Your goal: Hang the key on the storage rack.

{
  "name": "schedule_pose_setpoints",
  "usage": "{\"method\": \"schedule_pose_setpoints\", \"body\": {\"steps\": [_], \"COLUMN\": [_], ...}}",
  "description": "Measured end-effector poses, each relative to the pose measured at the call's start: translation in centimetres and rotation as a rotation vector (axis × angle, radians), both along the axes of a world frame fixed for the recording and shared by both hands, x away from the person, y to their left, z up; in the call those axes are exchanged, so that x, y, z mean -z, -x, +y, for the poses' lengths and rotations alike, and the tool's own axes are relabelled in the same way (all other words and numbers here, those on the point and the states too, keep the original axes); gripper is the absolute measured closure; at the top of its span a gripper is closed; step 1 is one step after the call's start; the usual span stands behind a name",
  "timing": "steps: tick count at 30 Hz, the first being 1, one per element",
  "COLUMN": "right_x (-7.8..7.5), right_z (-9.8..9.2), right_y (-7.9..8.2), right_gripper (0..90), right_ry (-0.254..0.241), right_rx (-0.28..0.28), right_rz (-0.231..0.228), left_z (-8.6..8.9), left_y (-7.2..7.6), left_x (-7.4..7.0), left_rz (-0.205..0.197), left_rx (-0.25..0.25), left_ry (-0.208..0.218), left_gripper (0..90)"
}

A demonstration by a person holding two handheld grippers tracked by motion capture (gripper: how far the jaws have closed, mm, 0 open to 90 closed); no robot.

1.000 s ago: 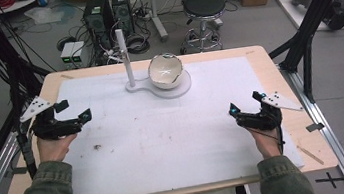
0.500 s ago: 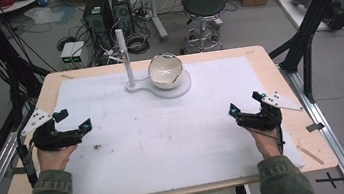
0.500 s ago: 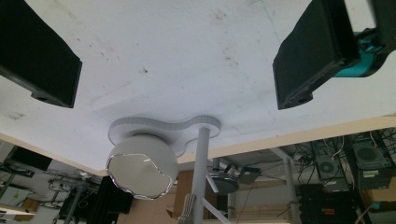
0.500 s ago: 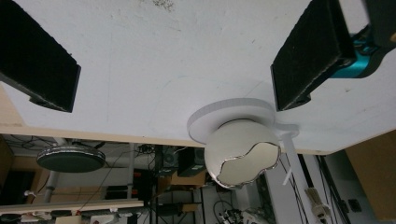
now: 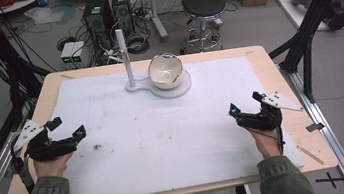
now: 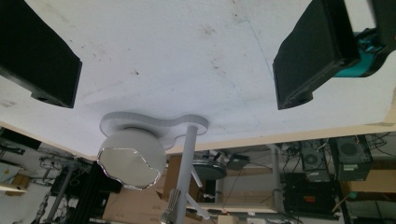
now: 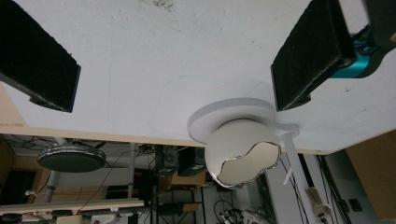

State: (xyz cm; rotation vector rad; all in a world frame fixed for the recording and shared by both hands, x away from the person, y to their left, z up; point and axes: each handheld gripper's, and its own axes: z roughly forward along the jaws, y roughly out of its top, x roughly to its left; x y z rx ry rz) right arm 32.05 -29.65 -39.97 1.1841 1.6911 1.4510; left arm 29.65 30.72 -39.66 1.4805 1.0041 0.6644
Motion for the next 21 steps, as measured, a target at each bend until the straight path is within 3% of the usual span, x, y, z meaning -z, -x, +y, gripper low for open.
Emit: {"method": "schedule_pose_setpoints", "body": {"steps": [5, 10, 21], "right_x": [0.0, 0.1, 0.2], "right_z": [0.0, 0.0, 0.4], "right_y": [0.0, -0.1, -0.3], "right_gripper": [0.4, 0.4, 0.4], "right_ry": [0.0, 0.003, 0.006], "right_rx": [0.0, -0.005, -0.016], "right_rz": [0.002, -0.002, 0.011], "left_z": [0.3, 0.4, 0.5], "left_y": [0.6, 0.8, 1.3], "left_x": [0.7, 1.6, 1.7], "left_rz": [-0.026, 0.003, -0.015], "left_rx": [-0.017, -0.026, -0.036], "left_ry": [0.013, 0.011, 0.016], "left_gripper": [1.7, 1.7, 1.7]}}
